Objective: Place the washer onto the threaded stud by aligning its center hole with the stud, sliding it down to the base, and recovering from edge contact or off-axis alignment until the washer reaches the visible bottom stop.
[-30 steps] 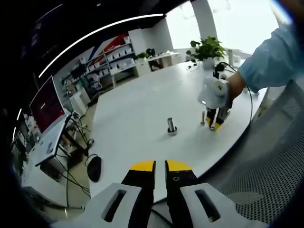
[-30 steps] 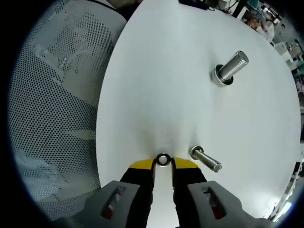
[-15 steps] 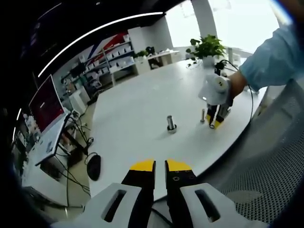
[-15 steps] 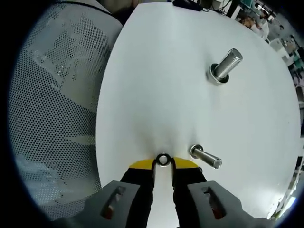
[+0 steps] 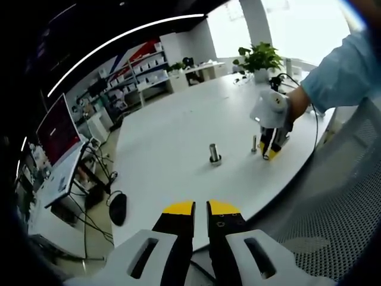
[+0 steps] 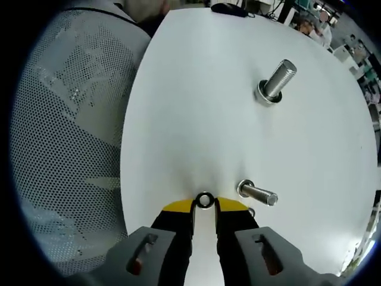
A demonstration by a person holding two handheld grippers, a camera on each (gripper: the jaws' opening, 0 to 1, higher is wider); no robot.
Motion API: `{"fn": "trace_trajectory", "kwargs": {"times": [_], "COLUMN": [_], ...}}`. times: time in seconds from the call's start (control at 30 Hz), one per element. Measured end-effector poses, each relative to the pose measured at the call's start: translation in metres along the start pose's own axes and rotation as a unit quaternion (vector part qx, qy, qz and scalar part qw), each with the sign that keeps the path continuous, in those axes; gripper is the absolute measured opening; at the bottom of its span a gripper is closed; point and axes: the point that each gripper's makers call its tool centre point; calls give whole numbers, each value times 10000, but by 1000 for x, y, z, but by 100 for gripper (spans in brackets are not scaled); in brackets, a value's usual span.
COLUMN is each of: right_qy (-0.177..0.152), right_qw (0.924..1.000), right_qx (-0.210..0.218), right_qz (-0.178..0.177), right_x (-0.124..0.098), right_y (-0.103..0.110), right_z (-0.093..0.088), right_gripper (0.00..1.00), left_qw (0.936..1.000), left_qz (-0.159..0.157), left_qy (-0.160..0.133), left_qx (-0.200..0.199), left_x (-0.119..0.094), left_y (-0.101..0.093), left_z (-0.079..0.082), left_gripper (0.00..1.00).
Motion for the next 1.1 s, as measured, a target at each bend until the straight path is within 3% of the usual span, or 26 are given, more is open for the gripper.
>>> {"fn": "trace_trajectory", "kwargs": {"times": [0.27, 0.53, 0.97, 1.1], "right_qy": [-62, -284, -198, -258], "right_qw": [10000, 9993, 9997, 9992], "right_qx": [-28, 247, 144, 289], "right_qz": [-61, -35, -10, 56], "right_x": [0, -1, -1, -2], "right_y": [1, 0, -1, -1], "right_z": [0, 0, 1, 1], "right_gripper": [16, 15, 14, 14], "left_qw": [10000, 10000, 10000, 10000], "left_qz": [-12, -10, 6, 7], "left_qy": [12, 10, -23, -19], "left_qx": [42, 42, 11, -2], "left_x": [0, -1, -1, 0], "left_y": [-1, -2, 0, 1], "left_z": [0, 0, 1, 1], "left_gripper": [5, 5, 5, 5]}}
Point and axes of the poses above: the point that each gripper's makers call its tool centre point, and the gripper's own axes: x roughly forward along the fingers, y roughly to its left, z roughly out of its top, and after that the axes turned 8 degrees about y, right-handed
